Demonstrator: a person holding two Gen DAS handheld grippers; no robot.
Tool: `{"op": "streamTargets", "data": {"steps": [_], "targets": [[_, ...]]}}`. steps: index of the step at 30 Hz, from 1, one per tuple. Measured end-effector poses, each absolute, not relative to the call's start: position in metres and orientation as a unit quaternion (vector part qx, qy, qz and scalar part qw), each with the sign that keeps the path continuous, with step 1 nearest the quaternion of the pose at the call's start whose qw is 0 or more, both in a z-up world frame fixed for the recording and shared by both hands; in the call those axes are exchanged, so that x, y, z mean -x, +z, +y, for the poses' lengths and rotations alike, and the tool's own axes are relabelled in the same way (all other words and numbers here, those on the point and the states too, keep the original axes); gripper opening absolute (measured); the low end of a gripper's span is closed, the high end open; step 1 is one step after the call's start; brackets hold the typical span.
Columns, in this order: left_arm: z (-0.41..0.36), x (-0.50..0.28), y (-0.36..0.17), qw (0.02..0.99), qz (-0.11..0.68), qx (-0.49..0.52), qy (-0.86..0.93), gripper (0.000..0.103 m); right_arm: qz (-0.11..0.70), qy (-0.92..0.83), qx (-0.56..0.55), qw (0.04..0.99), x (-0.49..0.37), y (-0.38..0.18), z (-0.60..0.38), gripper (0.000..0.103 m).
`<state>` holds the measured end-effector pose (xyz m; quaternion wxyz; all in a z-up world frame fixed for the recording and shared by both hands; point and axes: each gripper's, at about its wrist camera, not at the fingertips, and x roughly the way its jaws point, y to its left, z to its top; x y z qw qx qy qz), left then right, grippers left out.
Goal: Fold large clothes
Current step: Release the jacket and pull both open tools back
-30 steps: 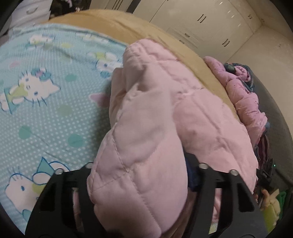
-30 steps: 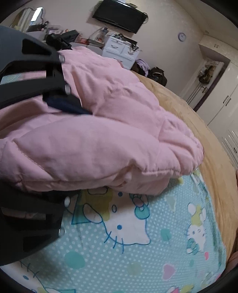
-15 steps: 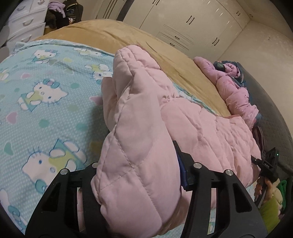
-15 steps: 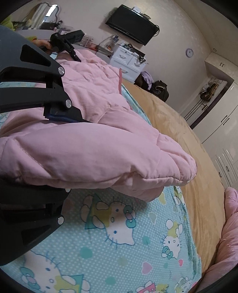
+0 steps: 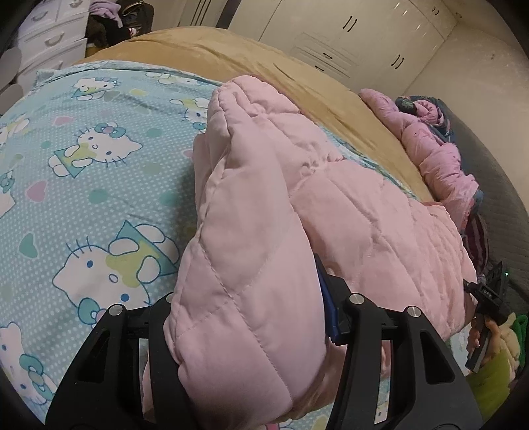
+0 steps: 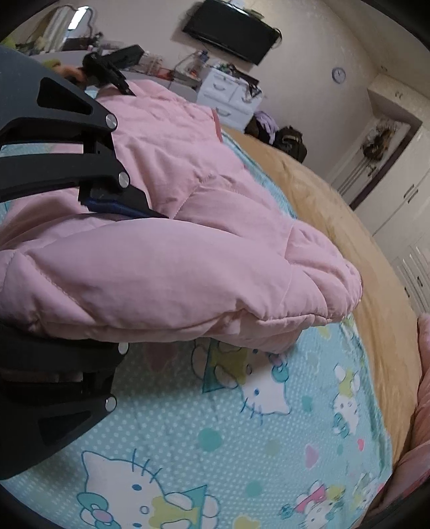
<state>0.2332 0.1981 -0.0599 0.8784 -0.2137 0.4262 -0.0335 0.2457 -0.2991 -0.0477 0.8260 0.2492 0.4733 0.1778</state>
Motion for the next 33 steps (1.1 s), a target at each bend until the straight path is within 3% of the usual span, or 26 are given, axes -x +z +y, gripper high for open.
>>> {"op": "streamTargets", "data": {"steps": [4, 12, 15, 18, 33], "targets": [[0.198, -0.234, -0.064, 0.877, 0.431, 0.211, -0.028, 0.049, 0.478, 0.148, -0.251, 0.829, -0.244, -0.056, -0.298, 0.073], [0.195, -0.234, -0.063, 0.879, 0.44, 0.185, -0.006, 0.065, 0.478, 0.115, -0.245, 0.836, -0.233, -0.049, -0.294, 0.098], [0.196, -0.231, -0.062, 0.876, 0.447, 0.183, -0.004, 0.074, 0.462, 0.092, -0.217, 0.855, -0.224, -0.039, -0.294, 0.099], [0.196, -0.221, -0.054, 0.882, 0.442, 0.161, 0.019, 0.093, 0.439, 0.076, -0.192, 0.874, -0.212, -0.026, -0.295, 0.099], [0.185, -0.153, 0.02, 0.924, 0.361, 0.122, 0.037, 0.094, 0.356, 0.101, -0.094, 0.924, -0.13, 0.047, -0.267, 0.099]]}}
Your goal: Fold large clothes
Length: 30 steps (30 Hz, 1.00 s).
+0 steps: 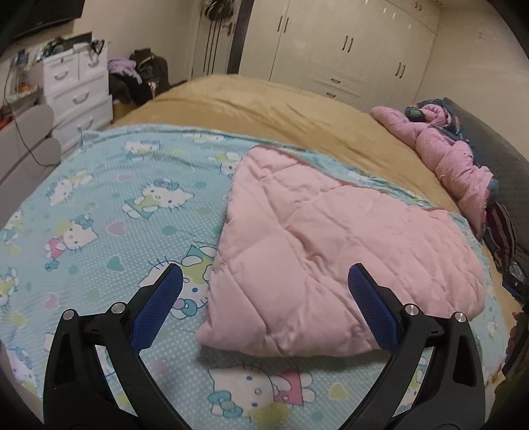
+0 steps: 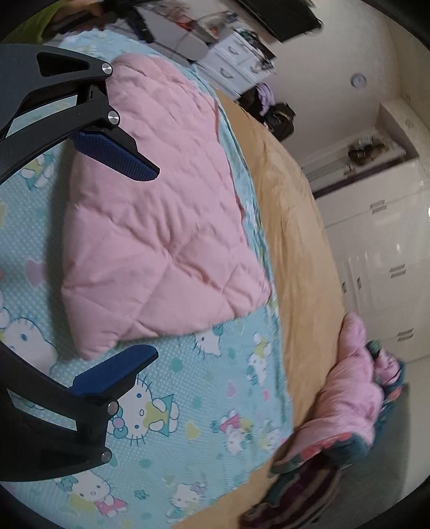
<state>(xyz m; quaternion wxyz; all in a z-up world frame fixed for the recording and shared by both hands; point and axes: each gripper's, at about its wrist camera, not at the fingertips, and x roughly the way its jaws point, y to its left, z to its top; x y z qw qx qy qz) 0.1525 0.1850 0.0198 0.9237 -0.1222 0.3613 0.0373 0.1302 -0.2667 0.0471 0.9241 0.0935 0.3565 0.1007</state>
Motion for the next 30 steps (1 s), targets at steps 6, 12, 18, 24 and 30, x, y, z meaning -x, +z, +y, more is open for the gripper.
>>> {"op": "streamTargets", "data": {"steps": [6, 12, 18, 24, 30], "targets": [[0.167, -0.129, 0.035, 0.931, 0.348, 0.111, 0.021, 0.094, 0.338, 0.127, -0.079, 0.929, -0.095, 0.067, -0.245, 0.099], [0.151, -0.105, 0.041, 0.938, 0.328, 0.113, 0.004, 0.094, 0.324, 0.125, -0.069, 0.935, -0.071, 0.071, -0.234, 0.099], [0.131, -0.079, 0.043, 0.949, 0.298, 0.101, -0.019, 0.094, 0.305, 0.123, -0.073, 0.942, -0.039, 0.067, -0.224, 0.099], [0.117, -0.058, 0.03, 0.953, 0.288, 0.088, -0.018, 0.094, 0.283, 0.113, -0.066, 0.95, -0.01, 0.057, -0.212, 0.099], [0.109, -0.044, 0.019, 0.951, 0.293, 0.095, -0.019, 0.094, 0.282, 0.099, -0.082, 0.951, 0.018, 0.034, -0.207, 0.099]]}}
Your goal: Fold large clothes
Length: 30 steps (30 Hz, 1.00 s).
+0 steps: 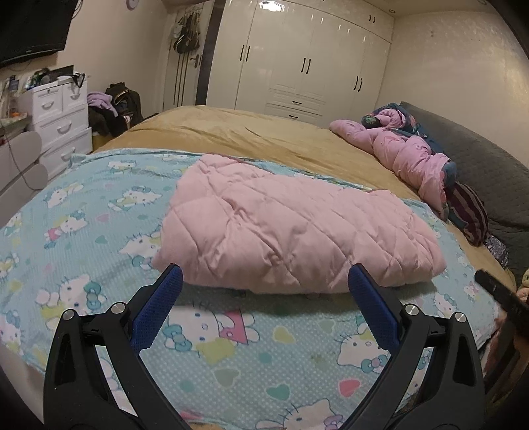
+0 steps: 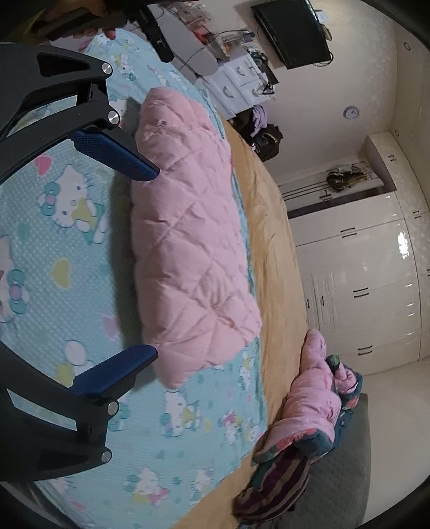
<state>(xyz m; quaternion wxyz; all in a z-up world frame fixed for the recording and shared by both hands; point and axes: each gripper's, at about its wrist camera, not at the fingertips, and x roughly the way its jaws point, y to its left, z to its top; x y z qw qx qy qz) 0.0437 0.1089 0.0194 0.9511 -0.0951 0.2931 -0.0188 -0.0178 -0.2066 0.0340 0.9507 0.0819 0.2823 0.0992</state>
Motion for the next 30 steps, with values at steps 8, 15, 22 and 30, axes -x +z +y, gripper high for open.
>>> {"op": "streamTargets", "data": {"steps": [8, 15, 22, 30], "targets": [[0.099, -0.035, 0.015, 0.951, 0.296, 0.092, -0.017, 0.094, 0.315, 0.11, -0.099, 0.937, 0.029, 0.017, -0.203, 0.099], [0.1, -0.036, 0.014, 0.948, 0.306, 0.089, -0.006, 0.094, 0.311, 0.122, -0.095, 0.938, 0.03, 0.021, -0.199, 0.099], [0.099, -0.036, 0.013, 0.947, 0.308, 0.085, -0.007, 0.094, 0.32, 0.134, -0.091, 0.934, 0.03, 0.019, -0.191, 0.099], [0.097, -0.035, 0.012, 0.947, 0.312, 0.075, -0.004, 0.094, 0.321, 0.138, -0.093, 0.932, 0.029, 0.021, -0.188, 0.099]]}}
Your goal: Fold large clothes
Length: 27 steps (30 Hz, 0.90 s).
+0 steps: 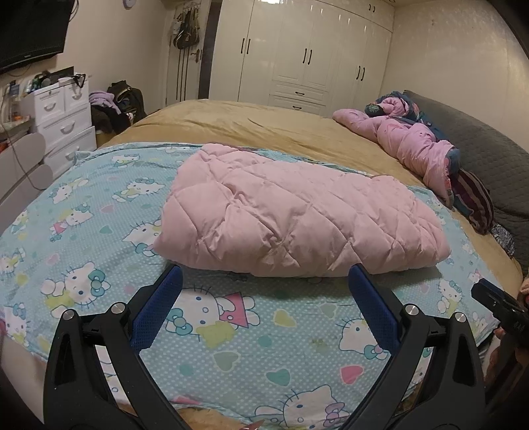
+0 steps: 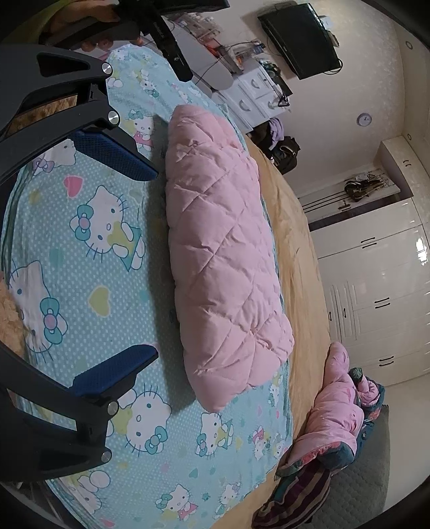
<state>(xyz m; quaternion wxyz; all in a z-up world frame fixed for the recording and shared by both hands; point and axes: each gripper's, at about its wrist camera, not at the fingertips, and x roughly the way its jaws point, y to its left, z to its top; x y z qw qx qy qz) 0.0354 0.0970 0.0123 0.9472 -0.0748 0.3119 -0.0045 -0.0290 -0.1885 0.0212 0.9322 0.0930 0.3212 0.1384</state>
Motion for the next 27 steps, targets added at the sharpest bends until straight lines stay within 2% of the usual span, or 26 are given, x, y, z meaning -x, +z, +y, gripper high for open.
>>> {"op": "streamTargets", "data": {"steps": [27], "targets": [[0.0963, -0.0339, 0.0125, 0.946, 0.318, 0.068, 0.008, 0.094, 0.323, 0.134, -0.089, 0.933, 0.0305, 0.02, -0.1888, 0.099]]}}
